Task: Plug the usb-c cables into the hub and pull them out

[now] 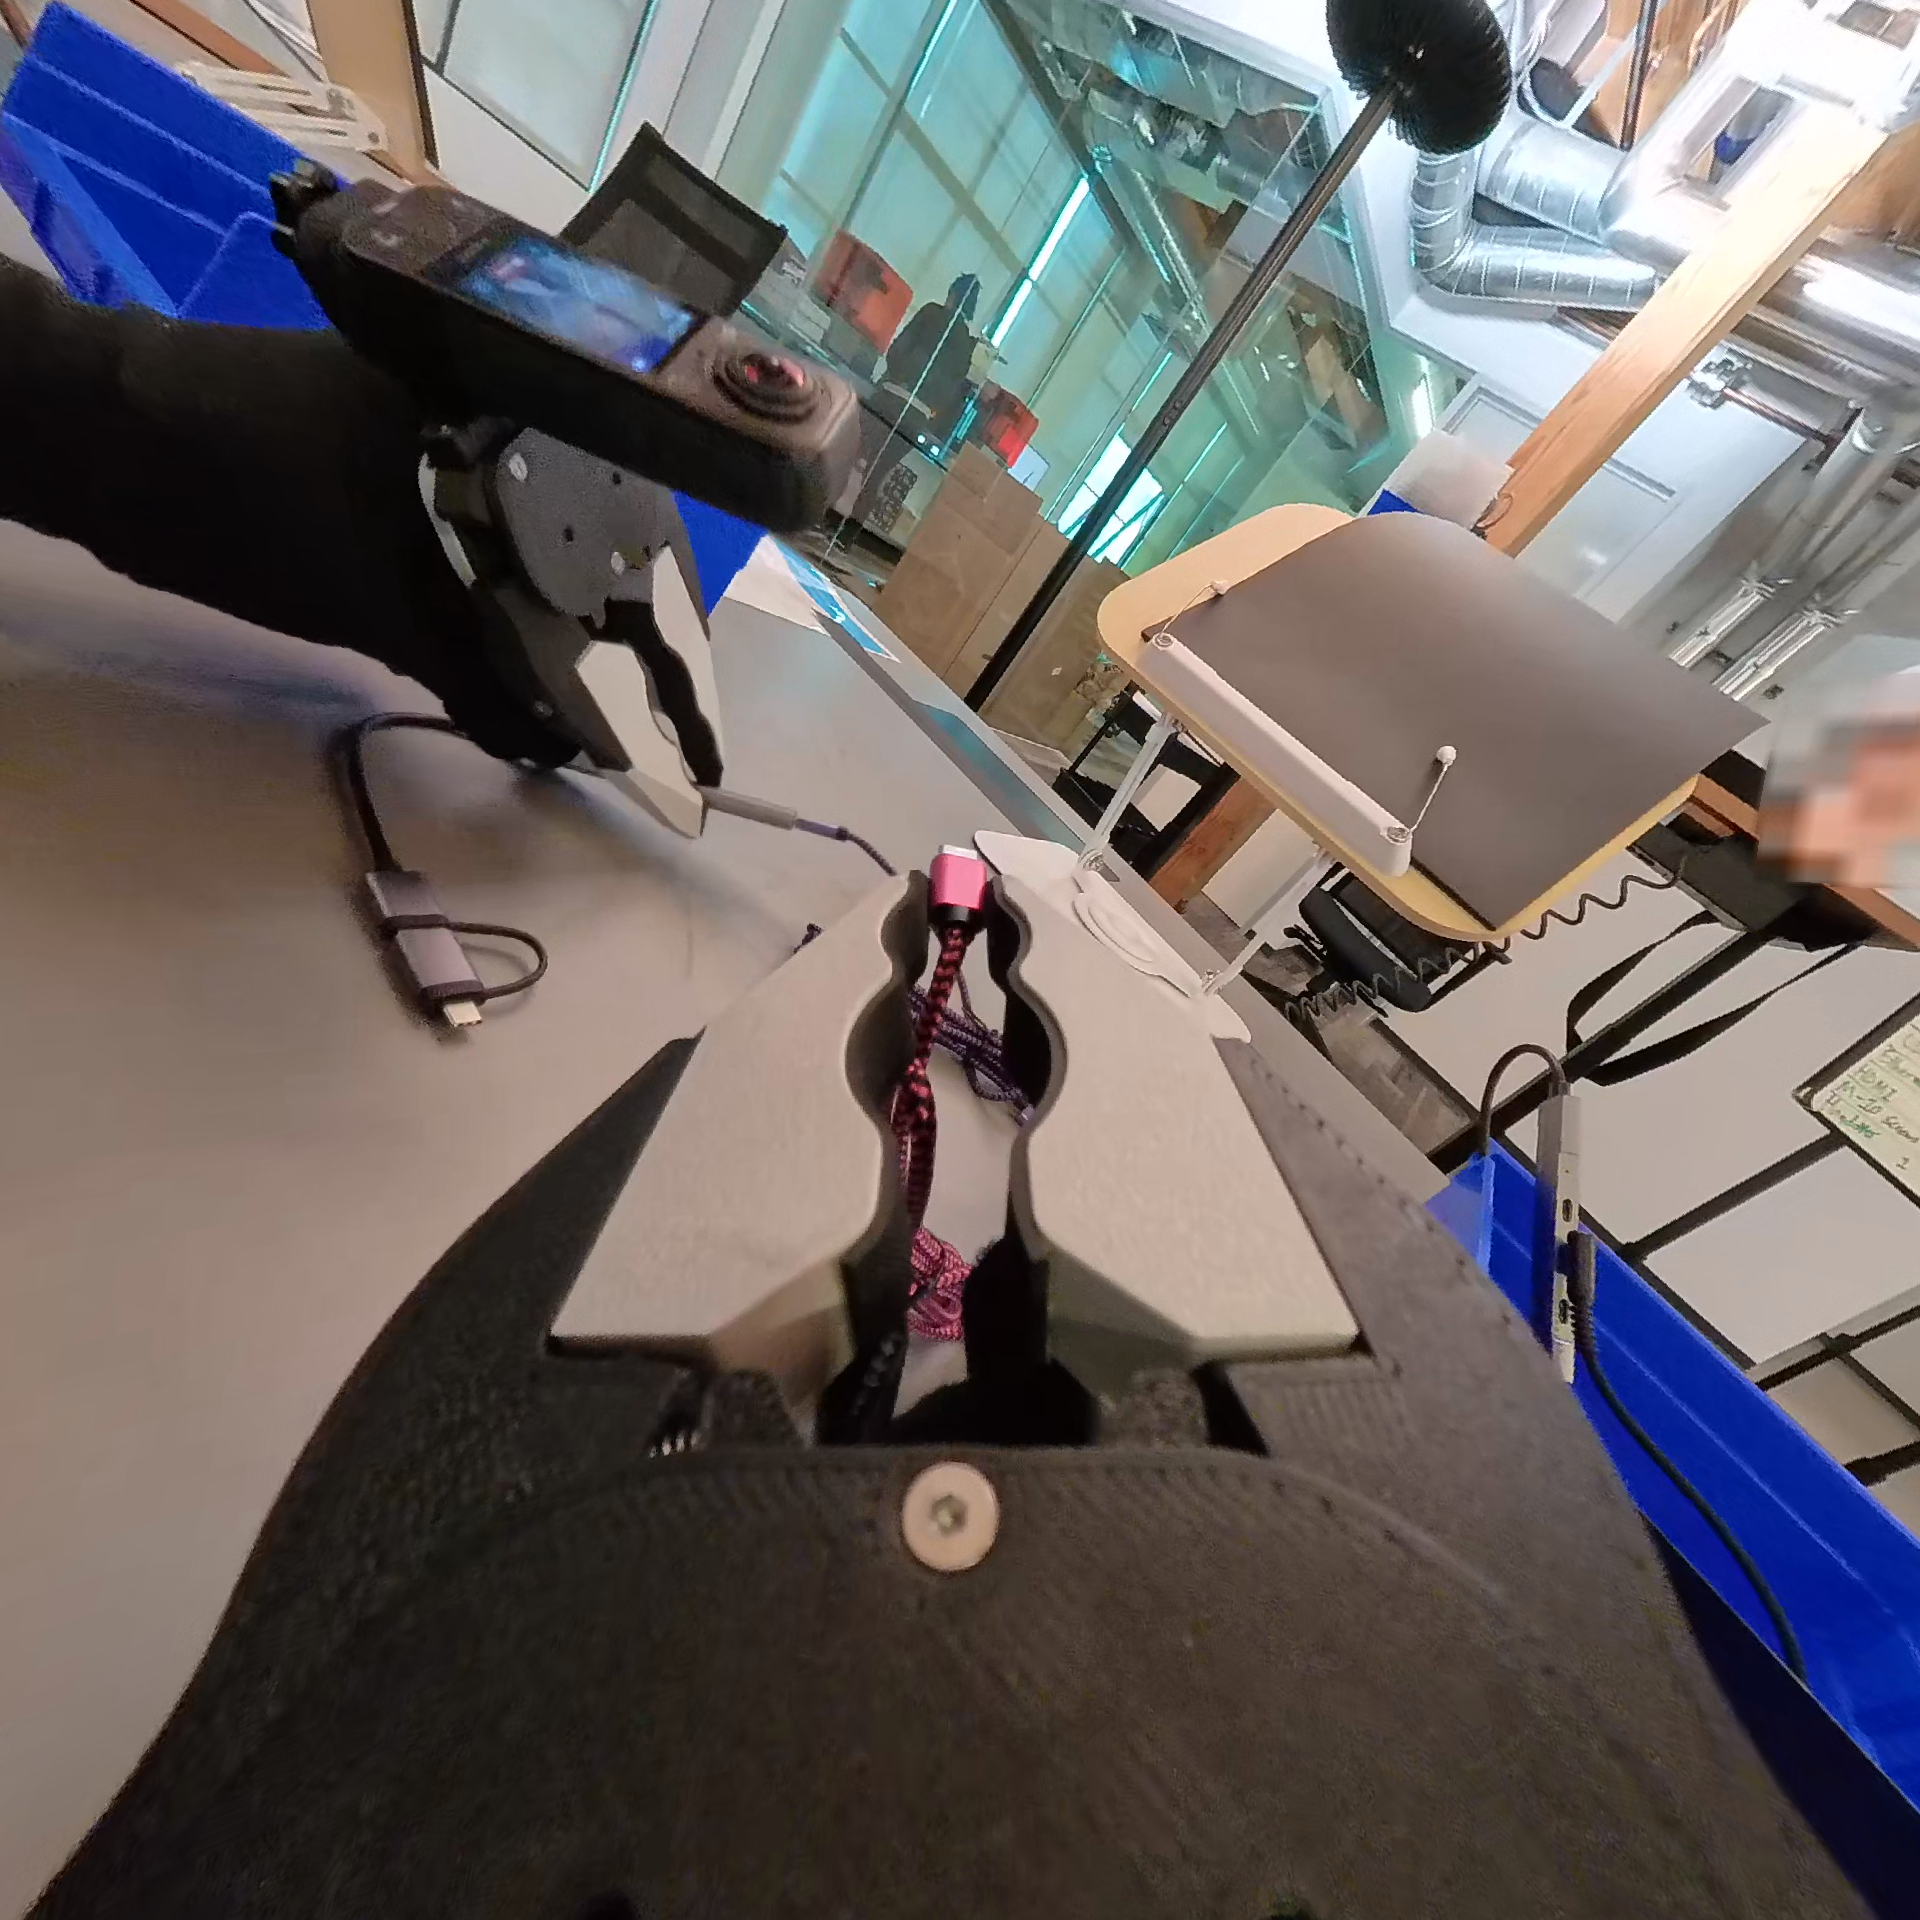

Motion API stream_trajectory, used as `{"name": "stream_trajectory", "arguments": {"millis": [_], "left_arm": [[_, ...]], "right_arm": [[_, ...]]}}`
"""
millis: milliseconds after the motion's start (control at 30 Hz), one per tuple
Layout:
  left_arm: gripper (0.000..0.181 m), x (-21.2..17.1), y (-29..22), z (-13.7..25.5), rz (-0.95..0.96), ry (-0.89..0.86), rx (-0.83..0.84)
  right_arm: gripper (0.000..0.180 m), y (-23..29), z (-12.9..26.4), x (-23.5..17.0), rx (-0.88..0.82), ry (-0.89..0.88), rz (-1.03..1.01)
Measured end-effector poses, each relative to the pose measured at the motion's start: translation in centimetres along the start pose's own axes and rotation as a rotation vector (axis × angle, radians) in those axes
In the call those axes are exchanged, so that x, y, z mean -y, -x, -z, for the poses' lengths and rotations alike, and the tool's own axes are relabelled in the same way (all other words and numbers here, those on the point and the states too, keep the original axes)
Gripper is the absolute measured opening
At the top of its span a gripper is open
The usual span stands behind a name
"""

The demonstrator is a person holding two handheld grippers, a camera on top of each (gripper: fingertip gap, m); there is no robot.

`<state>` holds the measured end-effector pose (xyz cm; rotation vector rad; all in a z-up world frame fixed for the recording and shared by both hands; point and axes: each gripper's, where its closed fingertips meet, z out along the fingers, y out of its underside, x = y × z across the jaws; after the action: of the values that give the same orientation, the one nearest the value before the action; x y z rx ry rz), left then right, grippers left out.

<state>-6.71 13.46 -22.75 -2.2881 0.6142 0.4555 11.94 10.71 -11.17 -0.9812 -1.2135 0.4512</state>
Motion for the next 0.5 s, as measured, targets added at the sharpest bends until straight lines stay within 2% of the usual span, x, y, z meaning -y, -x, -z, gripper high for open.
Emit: {"name": "stream_trajectory", "arguments": {"millis": [33,167,267,500], "left_arm": [[0.017,0.4,0.2,0.2,0.019,-0.026,-0.012],[0.017,1.8,1.0,1.2,0.089,-0.117,-0.084],[0.016,3.4,1.0,2.1,0.262,-0.232,-0.248],[0.015,7.1,0.6,5.9,0.732,-0.515,-0.826]], "right_arm": [[0.008,0.0,0.0,0.0,0.001,-0.001,-0.001],[0.008,0.0,-0.1,0.0,0.004,-0.003,-0.008],[0.008,-0.1,-0.1,0.0,0.006,-0.004,-0.011],[0.008,0.0,-0.3,0.5,0.031,-0.021,-0.054]]}}
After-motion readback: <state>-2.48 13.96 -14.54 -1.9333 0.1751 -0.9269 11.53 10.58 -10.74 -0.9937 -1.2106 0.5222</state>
